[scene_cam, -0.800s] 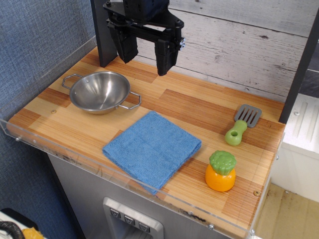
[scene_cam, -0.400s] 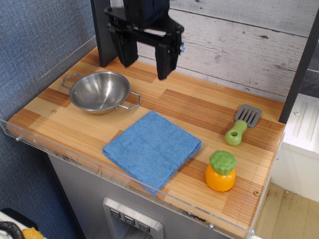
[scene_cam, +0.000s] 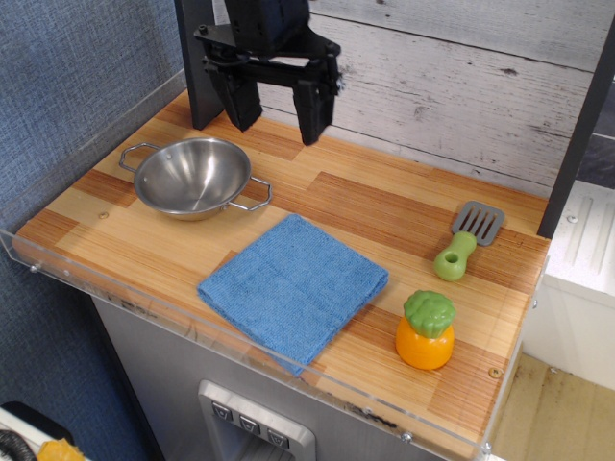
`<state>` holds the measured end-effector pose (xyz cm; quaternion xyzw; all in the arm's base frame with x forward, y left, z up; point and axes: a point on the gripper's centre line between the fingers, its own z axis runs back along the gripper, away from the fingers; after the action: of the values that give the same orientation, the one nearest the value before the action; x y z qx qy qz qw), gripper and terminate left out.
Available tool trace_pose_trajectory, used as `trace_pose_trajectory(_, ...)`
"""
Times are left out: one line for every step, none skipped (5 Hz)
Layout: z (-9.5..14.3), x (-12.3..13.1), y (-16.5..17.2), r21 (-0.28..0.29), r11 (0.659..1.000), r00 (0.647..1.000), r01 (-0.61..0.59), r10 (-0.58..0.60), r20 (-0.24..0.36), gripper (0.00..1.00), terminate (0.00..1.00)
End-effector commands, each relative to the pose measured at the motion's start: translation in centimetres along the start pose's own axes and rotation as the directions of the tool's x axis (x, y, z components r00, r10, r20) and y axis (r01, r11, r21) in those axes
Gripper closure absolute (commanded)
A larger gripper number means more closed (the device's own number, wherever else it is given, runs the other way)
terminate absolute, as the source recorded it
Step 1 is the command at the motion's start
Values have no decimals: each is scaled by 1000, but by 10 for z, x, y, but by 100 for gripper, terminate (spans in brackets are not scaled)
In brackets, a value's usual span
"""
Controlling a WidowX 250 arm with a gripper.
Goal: PICK UP THE VESSEL AND PUT ON THE BLUE TOWEL
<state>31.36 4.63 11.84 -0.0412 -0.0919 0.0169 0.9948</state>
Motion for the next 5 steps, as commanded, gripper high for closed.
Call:
trace_pose_trajectory(-3, 18, 27, 106, 988, 992, -115, 109, 68, 0, 0)
trace_pose_trajectory(-16, 22, 27, 163, 980, 993, -113, 110, 30, 0, 0)
trace_pose_trajectory(-31, 22, 35, 200, 972, 992, -125, 128, -3, 0, 0)
trace_pose_trajectory(-41, 24, 41, 198, 967, 987, -158, 161, 1, 0, 0)
trace_pose_trajectory(-48, 25, 48, 181, 966, 983, -182, 184, 8, 0, 0)
